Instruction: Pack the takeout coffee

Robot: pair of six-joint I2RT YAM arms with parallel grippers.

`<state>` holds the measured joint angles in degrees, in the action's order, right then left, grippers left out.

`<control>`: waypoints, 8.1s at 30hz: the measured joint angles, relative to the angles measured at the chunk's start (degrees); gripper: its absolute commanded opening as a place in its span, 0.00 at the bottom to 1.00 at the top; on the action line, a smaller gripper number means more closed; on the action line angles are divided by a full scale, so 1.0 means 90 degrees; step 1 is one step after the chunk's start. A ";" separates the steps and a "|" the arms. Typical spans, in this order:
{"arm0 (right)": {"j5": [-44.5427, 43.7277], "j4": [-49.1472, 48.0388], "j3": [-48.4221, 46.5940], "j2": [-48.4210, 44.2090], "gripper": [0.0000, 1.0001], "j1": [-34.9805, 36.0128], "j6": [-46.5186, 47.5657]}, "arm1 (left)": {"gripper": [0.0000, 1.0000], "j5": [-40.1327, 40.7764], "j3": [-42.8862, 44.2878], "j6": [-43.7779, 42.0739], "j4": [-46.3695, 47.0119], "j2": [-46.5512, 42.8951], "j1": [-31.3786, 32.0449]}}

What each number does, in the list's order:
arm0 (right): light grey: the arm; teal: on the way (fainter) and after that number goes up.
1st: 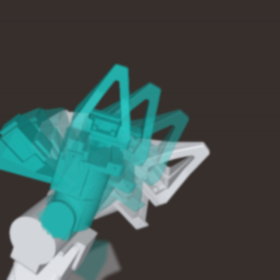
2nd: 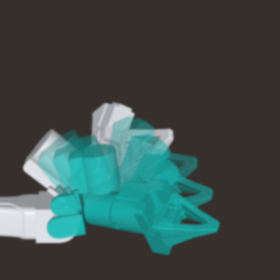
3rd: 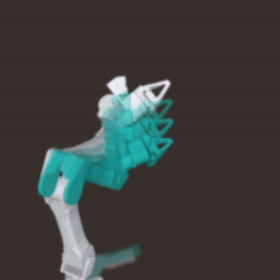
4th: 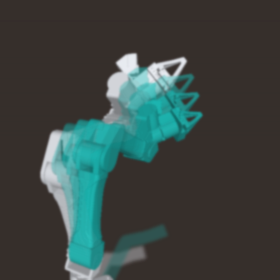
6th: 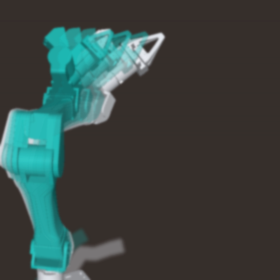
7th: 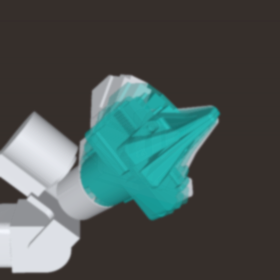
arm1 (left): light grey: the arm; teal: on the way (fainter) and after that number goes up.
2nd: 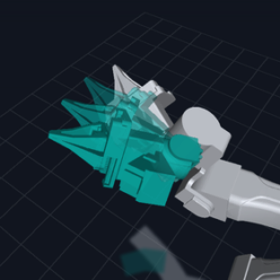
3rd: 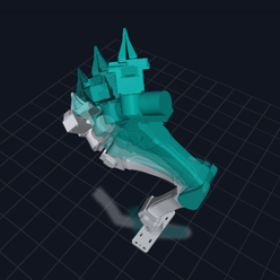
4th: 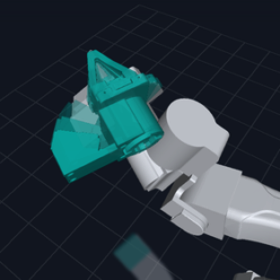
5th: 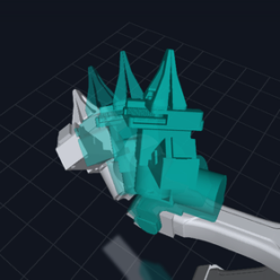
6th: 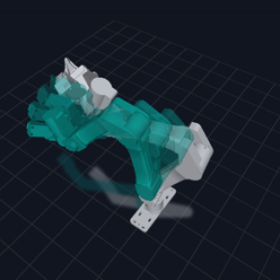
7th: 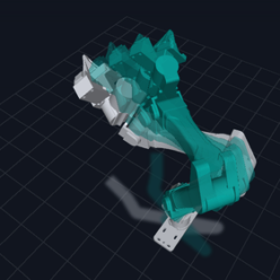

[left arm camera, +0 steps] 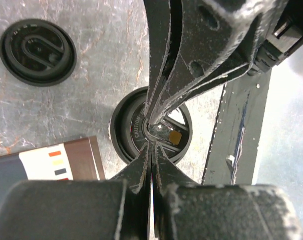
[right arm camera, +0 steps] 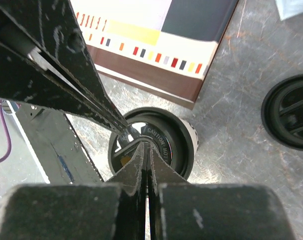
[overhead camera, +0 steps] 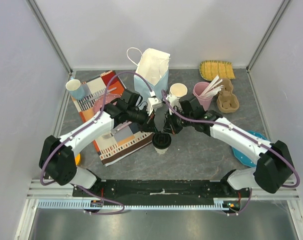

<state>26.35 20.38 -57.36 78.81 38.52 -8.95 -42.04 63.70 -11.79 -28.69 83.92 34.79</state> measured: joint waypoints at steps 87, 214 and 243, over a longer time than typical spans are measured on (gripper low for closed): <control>-0.3932 -0.0027 -0.0804 -0.0318 0.84 -0.5574 -0.2079 | 0.67 0.2985 0.6008 -0.0996 -0.1870 0.2288 -0.0199; -0.2574 0.0170 -0.1132 -0.0614 0.84 -0.7293 -0.1693 | 0.35 0.2506 0.5530 -0.3305 -0.3310 0.2268 0.3113; -0.2050 -0.0607 -0.0306 0.0726 0.46 -0.6613 -0.3774 | 0.73 0.3711 0.7548 -0.2577 -0.4444 0.2013 0.3106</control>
<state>7.90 14.92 -60.12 85.34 -20.99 -42.92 -8.64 131.63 -34.98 -68.69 102.04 62.74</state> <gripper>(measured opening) 0.497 0.723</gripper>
